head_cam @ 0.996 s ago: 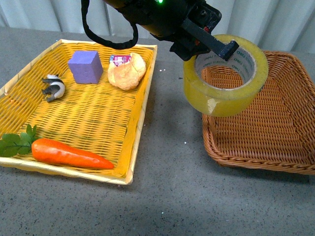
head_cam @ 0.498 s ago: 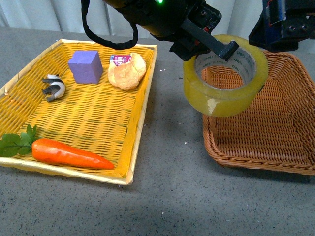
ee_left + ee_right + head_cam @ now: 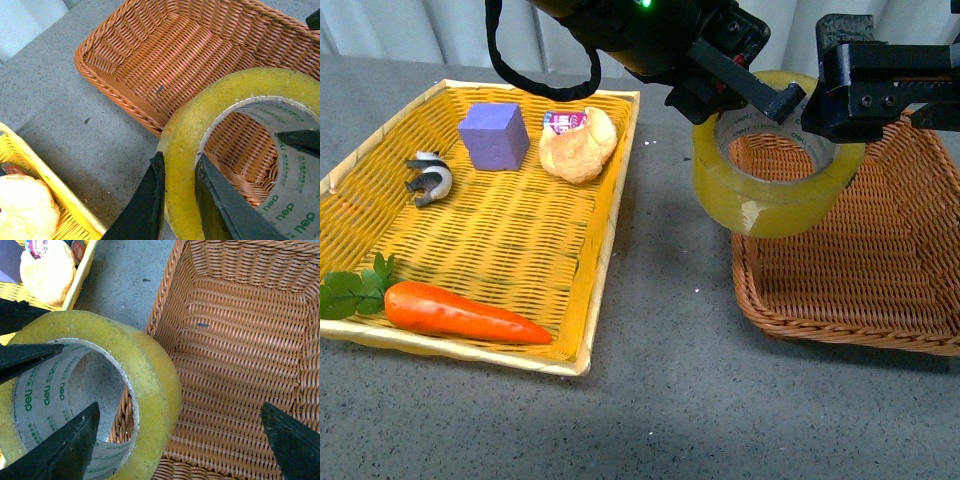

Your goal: Move tape to another basket

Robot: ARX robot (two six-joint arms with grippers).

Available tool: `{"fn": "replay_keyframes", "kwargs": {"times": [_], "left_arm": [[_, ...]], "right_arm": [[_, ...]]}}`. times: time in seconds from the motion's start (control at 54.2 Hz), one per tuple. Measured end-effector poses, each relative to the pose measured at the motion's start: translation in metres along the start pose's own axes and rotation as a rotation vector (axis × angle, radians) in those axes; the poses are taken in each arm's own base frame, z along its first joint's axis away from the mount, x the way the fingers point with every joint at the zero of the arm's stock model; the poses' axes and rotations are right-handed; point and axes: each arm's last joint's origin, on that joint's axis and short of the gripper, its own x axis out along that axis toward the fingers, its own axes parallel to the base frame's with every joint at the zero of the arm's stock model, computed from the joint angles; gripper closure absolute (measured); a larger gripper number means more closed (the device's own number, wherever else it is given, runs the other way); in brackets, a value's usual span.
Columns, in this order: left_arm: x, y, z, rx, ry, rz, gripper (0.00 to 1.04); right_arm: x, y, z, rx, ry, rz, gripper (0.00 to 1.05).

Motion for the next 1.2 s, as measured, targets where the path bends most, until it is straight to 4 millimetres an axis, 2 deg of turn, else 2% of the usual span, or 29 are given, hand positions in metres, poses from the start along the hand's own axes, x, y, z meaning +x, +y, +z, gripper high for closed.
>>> {"fn": "replay_keyframes", "kwargs": {"times": [0.221,0.313,0.406,0.461,0.516,0.738,0.811,0.94,1.088,1.199], "left_arm": [[0.000,0.000,0.000,0.000,0.000,-0.001,0.91],[0.000,0.000,0.000,0.001,0.000,-0.001,0.91],[0.000,-0.001,0.001,0.002,-0.001,-0.004,0.91],[0.000,-0.002,0.001,0.002,-0.003,-0.010,0.91],[0.000,-0.002,0.001,0.002,-0.003,-0.011,0.91],[0.001,-0.002,0.001,-0.012,0.012,0.024,0.90],[0.002,-0.002,0.004,-0.050,0.004,0.097,0.74],[-0.002,0.005,0.009,-0.164,-0.056,0.134,0.56],[-0.028,0.024,0.021,-0.271,-0.144,0.218,0.32],[-0.043,0.033,0.019,-0.307,-0.169,0.271,0.14]], "right_arm": [[0.000,-0.003,-0.002,0.024,0.015,0.000,0.47],[0.001,-0.002,-0.003,0.036,0.035,0.010,0.66],[0.001,-0.002,-0.005,0.042,0.049,0.020,0.78],[0.002,-0.002,-0.006,0.051,0.055,0.023,0.89],[0.003,-0.003,-0.006,0.060,0.060,0.024,0.93],[0.004,-0.005,-0.006,0.077,0.063,0.024,0.93],[0.005,-0.010,-0.004,0.094,0.054,0.005,0.93],[0.007,-0.016,-0.001,0.096,0.038,-0.030,0.93],[0.023,-0.031,-0.010,0.075,0.090,-0.075,0.93],[0.033,-0.044,-0.015,0.084,0.108,-0.100,0.93]]}}
